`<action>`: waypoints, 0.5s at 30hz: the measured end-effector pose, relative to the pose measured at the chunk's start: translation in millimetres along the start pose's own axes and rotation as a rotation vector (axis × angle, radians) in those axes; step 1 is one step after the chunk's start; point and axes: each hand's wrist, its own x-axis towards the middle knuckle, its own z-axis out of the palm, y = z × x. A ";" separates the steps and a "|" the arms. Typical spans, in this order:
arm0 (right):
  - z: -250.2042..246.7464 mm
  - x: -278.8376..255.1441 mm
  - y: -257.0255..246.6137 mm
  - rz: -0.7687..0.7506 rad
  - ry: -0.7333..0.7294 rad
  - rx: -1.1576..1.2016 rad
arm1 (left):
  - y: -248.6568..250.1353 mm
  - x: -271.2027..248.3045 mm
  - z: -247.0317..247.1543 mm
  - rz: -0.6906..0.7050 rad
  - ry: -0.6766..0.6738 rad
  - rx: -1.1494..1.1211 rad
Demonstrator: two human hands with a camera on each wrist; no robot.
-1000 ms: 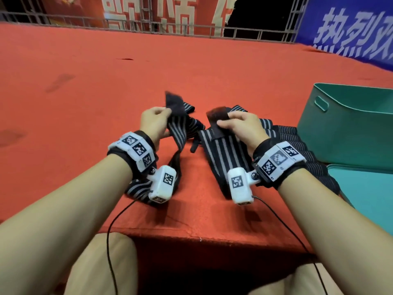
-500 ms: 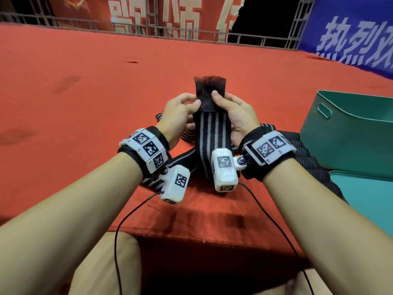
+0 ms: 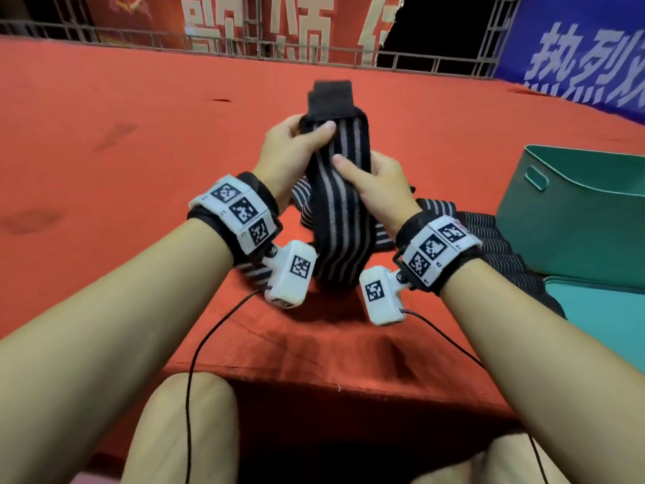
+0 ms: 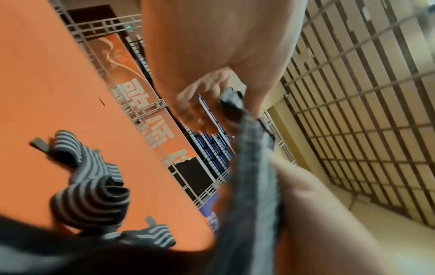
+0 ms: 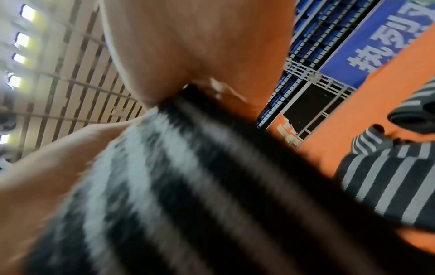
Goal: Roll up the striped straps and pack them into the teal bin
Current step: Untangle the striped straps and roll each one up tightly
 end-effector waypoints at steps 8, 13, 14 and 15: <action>-12.4 32.7 7.6 0.243 0.203 0.131 | -51.6 -35.8 5.6 -0.256 -0.377 0.161; -9.9 10.7 24.2 0.390 -0.088 0.113 | -43.3 -9.5 2.8 -0.235 -0.090 0.051; -9.5 5.2 30.0 0.347 -0.131 0.043 | -38.4 -3.9 0.7 -0.236 -0.027 0.053; -9.9 -1.7 32.3 0.280 -0.168 -0.055 | -32.0 1.1 -2.0 -0.247 0.016 0.045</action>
